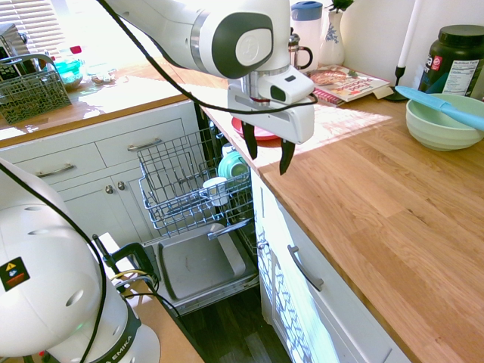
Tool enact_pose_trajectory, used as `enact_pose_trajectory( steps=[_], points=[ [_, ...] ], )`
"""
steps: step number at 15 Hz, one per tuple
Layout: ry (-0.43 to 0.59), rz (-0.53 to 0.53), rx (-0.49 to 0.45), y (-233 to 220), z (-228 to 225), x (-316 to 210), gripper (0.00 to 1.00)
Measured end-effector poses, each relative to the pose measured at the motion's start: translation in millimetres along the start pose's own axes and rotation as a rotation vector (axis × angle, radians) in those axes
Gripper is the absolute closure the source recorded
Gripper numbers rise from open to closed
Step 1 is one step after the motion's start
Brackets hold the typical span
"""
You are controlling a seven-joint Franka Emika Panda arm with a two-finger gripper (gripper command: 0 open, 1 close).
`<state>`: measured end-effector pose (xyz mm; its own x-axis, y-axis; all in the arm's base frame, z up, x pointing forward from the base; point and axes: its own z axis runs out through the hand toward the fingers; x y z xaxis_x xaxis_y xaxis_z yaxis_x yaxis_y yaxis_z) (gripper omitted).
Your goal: Put the plate in the dishwasher
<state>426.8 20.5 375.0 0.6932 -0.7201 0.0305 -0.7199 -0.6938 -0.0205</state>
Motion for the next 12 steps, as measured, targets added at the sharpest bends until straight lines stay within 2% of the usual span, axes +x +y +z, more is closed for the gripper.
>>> enact_pose_trajectory(
  steps=[4,8,12],
  points=[
    [0.004,0.032,0.051,-2.6,-4.9,4.3,0.00],
    [0.002,0.073,0.178,-14.9,-23.5,21.0,0.00],
    [-0.046,0.054,0.313,-51.0,-20.8,51.3,0.00]
  ],
)
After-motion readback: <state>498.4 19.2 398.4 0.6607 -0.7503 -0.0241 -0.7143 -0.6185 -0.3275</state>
